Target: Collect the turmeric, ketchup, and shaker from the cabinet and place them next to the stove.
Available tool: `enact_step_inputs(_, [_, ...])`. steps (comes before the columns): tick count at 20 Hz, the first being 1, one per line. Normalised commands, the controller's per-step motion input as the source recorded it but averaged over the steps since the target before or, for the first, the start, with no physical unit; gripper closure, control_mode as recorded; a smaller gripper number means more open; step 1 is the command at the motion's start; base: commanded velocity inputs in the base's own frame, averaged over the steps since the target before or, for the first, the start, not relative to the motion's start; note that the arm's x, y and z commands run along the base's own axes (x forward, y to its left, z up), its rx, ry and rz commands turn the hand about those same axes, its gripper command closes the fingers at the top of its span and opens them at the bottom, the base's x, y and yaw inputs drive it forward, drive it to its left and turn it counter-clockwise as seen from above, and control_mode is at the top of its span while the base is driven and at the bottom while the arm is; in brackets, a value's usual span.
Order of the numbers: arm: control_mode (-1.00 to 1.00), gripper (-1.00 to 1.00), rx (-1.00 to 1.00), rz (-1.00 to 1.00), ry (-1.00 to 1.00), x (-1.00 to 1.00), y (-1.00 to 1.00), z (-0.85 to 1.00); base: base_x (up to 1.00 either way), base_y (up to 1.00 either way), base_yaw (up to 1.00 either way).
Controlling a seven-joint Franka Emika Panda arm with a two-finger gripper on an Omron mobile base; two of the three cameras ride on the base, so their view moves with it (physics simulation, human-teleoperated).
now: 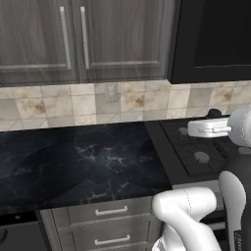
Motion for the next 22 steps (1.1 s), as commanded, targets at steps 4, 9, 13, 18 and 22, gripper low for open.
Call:
enact_step_inputs(4, [-1.00, 1.00, 0.00, 0.01, 0.00, 0.20, -0.14, -0.02, 0.20, -0.14, 0.04])
enact_step_inputs(9, [-1.00, 1.00, 0.00, 0.19, 0.00, 0.38, -0.37, -0.28, 0.00, 0.00, 0.00])
enact_step_inputs(13, [-1.00, 1.00, -0.03, 0.35, 0.00, 0.30, -0.36, -0.40, 0.00, 0.00, 0.00])
enact_step_inputs(18, [-1.00, 1.00, -0.09, 0.32, 0.00, 0.22, -0.09, -0.32, 0.00, 0.00, 0.00])
enact_step_inputs(22, [-1.00, 1.00, -0.06, 0.29, 0.00, 0.31, 0.00, -0.21, 0.00, 0.00, 0.00])
